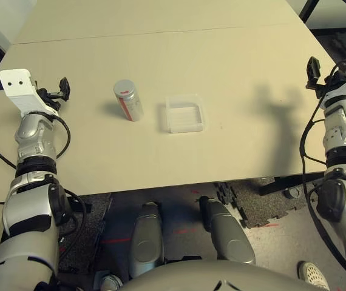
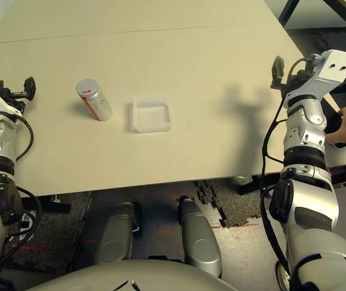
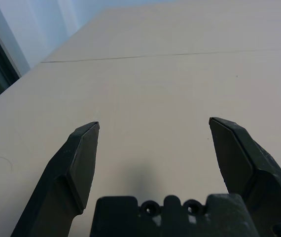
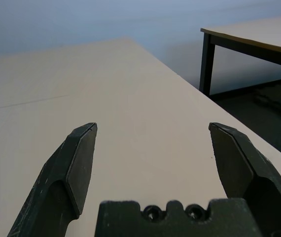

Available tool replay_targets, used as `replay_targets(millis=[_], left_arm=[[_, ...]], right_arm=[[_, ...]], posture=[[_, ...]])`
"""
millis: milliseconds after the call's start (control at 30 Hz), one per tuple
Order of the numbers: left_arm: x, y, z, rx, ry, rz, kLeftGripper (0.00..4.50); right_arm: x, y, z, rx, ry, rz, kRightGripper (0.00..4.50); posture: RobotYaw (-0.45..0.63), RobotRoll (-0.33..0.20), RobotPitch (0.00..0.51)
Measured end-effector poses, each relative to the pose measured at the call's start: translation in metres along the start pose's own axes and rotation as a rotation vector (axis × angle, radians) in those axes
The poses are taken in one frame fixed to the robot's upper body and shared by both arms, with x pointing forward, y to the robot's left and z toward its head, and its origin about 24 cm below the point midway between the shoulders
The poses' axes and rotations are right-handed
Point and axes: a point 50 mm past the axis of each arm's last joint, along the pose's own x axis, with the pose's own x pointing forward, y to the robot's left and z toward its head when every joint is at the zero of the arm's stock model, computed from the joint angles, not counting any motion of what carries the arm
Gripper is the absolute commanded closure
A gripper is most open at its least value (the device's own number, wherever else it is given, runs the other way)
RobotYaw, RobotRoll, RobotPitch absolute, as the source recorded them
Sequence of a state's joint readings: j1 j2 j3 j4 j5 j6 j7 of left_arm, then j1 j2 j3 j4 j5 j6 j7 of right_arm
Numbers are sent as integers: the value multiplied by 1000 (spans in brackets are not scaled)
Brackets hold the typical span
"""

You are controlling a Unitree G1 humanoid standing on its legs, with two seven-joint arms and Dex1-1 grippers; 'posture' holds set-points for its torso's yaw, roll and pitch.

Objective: Pour the medicine from the bottle into the box.

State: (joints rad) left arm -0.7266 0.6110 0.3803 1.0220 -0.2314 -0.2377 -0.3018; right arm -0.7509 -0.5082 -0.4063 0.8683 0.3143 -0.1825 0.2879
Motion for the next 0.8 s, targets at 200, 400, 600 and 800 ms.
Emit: replay_targets(millis=[200, 400, 600, 800], left_arm=[[-1, 4, -1, 7, 8, 10, 25], [-1, -3, -3, 16, 37, -101, 25], [-19, -7, 5, 104, 81, -405, 25], [-51, -6, 23, 98, 137, -557, 25]], right_arm=[[0, -1, 0, -5, 3, 3, 0], [-2, 0, 0, -22, 27, 39, 0], [-16, 15, 8, -59, 97, 206, 0], [-28, 48, 25, -64, 157, 384, 0]], posture=[[62, 0, 197], [53, 0, 225], [91, 0, 248], [118, 0, 255]])
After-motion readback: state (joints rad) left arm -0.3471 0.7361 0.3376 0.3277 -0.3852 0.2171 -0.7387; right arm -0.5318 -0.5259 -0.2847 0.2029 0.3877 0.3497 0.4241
